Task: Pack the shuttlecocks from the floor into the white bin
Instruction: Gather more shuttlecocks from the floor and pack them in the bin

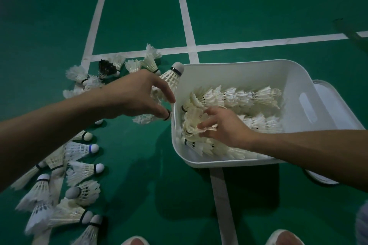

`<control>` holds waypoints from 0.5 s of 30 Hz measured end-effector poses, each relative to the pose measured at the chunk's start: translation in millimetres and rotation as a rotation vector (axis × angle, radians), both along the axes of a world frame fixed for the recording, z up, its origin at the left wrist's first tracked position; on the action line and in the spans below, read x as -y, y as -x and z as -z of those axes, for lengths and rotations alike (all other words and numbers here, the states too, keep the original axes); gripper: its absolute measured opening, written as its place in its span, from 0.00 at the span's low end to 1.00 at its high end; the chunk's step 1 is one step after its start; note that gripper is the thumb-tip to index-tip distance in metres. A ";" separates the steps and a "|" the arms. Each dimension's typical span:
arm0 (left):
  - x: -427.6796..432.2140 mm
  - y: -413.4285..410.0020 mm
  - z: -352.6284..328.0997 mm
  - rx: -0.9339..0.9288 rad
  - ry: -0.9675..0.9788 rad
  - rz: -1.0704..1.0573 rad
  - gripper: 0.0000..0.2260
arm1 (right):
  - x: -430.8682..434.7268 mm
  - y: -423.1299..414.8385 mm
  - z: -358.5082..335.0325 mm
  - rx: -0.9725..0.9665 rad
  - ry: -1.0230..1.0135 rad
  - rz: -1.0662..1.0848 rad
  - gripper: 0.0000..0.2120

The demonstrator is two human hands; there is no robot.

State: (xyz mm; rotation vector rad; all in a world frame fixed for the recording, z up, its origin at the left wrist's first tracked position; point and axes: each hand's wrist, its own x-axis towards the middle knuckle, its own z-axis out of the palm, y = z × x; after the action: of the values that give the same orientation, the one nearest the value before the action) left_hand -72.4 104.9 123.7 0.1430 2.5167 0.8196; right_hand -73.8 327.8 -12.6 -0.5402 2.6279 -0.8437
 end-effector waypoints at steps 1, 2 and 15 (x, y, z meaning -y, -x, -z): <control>0.8 0.4 1.2 0.004 -0.004 -0.002 0.13 | 2.5 -0.7 3.3 0.049 -0.002 0.000 0.13; 1.6 0.7 2.3 0.007 -0.002 -0.003 0.13 | 4.0 -1.2 7.4 0.092 -0.012 -0.042 0.15; 5.2 1.8 5.2 0.039 -0.013 -0.003 0.14 | 33.2 1.5 -3.1 -0.363 -0.542 -0.350 0.20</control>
State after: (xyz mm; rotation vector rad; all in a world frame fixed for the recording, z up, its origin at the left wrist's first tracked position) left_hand -74.2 99.7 118.5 0.1262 2.4765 0.8322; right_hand -75.3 294.6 -9.5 -1.0206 2.7786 0.0886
